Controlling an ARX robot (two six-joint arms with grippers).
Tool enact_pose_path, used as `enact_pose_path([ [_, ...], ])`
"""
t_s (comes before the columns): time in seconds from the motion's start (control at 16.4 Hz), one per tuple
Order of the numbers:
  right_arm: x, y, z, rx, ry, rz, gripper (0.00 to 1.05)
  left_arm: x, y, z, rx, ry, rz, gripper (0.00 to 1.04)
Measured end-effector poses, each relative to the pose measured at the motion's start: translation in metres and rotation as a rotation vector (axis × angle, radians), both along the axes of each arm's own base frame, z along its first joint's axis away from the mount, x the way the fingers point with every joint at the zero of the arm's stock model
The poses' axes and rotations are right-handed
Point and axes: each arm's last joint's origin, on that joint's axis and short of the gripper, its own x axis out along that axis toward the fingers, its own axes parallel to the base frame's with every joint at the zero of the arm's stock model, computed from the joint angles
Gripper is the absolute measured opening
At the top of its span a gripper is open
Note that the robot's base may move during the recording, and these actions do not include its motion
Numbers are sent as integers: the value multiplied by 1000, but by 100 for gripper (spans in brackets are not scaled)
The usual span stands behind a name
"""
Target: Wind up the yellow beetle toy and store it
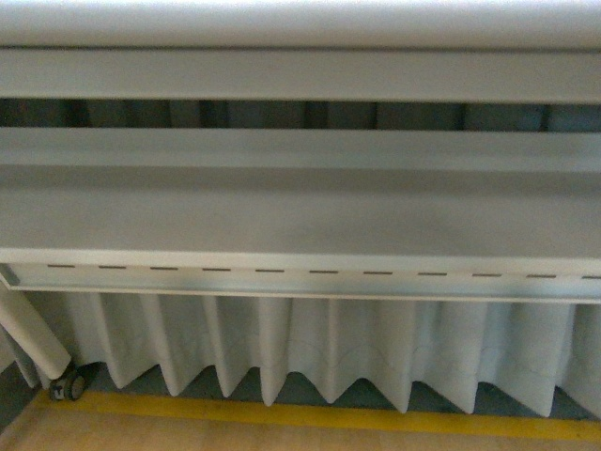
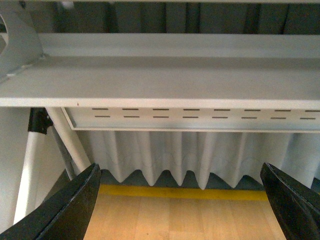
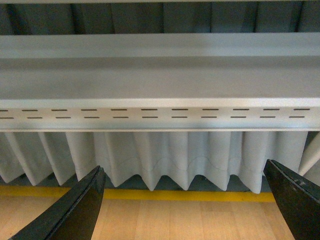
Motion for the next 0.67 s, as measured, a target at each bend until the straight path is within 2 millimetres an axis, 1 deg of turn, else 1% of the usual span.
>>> enact_pose_path([
  [0.67, 0, 0, 0, 0, 0, 0, 98, 0, 0, 0, 0, 1, 0, 98],
])
